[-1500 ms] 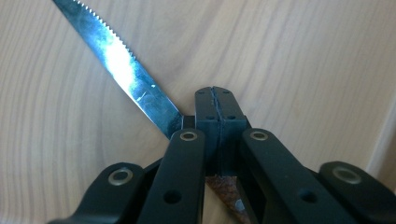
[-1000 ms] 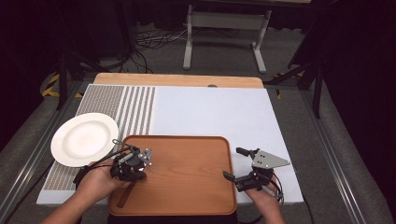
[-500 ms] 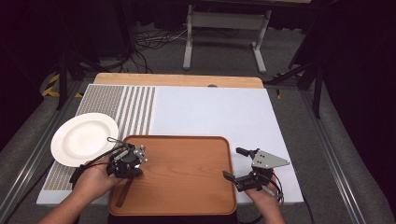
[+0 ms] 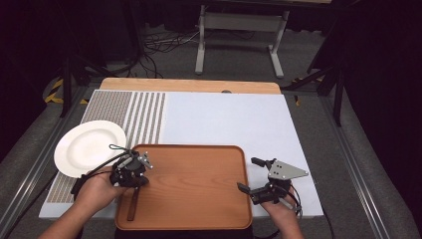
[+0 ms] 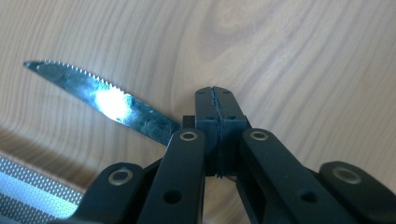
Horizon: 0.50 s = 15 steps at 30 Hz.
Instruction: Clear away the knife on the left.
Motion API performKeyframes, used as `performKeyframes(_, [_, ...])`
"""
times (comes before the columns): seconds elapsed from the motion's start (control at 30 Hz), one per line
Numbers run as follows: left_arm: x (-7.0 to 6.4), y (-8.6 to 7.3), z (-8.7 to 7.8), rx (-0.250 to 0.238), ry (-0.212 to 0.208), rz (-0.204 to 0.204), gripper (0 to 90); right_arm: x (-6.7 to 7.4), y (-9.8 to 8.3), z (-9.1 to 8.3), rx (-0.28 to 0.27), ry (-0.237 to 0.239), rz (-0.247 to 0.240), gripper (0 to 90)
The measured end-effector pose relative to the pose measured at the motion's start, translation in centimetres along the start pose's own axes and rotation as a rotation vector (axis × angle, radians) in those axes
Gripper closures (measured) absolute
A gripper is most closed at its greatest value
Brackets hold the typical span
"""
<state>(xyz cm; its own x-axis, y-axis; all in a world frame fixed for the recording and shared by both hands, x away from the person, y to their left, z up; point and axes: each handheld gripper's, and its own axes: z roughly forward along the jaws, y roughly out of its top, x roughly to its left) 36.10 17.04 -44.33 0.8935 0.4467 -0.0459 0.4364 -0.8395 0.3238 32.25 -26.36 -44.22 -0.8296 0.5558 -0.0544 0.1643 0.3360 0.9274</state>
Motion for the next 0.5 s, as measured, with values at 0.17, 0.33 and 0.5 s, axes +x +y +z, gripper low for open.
performKeyframes(0.17, [0.04, -0.15, -0.03, 0.0, 0.001, -0.002, 90.0, 0.0, -0.02, 0.03, 0.002, 0.001, 0.0, 3.1])
performKeyframes(0.33, [-0.04, -0.19, -0.05, -0.001, 0.001, -0.001, 90.0, 0.0, -0.02, 0.06, 0.003, 0.001, 0.002, 3.1])
performKeyframes(0.5, [-0.03, -0.24, -0.48, -0.033, -0.005, -0.011, 80.9, -0.02, -0.03, 0.04, 0.003, 0.0, 0.001, 3.1])
